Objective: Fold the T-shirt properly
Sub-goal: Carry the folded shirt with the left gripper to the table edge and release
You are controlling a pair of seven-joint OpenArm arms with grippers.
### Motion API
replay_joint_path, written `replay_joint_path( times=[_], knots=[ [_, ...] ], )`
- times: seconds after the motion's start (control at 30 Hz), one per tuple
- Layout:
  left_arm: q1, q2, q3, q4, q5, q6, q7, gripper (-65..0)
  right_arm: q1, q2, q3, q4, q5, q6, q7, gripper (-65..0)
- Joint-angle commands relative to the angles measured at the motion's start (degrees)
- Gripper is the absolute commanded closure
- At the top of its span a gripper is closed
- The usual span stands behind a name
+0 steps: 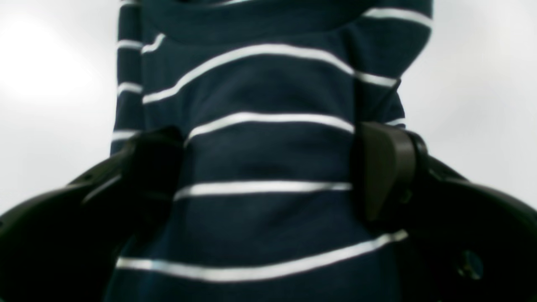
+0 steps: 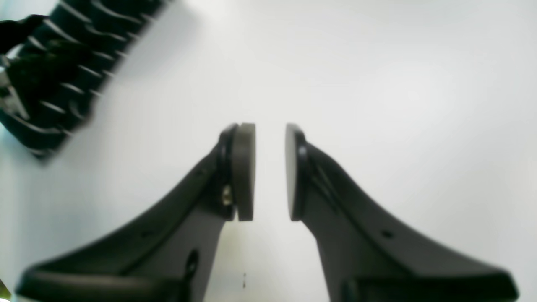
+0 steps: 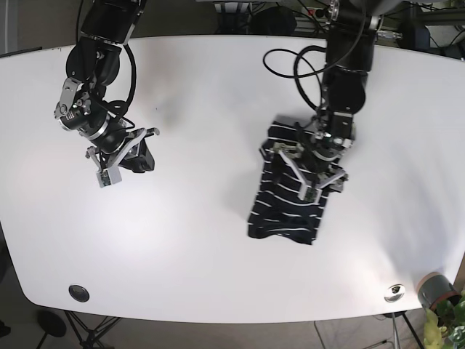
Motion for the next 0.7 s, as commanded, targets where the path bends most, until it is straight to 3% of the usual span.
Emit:
replay_joint_path(
  times=[0.0, 0.37, 0.67],
  knots=[
    [0.92, -3.88, -3.16, -1.14, 5.12, -0.38, 8.29, -56.7, 1.07, 0.38, 0.18, 1.0, 1.18, 0.22, 1.33, -10.9],
    [0.92, -20.68, -8.17, -6.24, 5.03, -5.39, 7.32, -56.7, 1.07, 0.38, 0.18, 1.0, 1.18, 0.22, 1.33, -10.9],
    [0.92, -29.12, -16.79, -19.42, 5.03, -12.42, -1.56, -56.7, 0.98, 0.38, 0.18, 1.27, 1.18, 0.22, 1.33, -10.9]
  ],
)
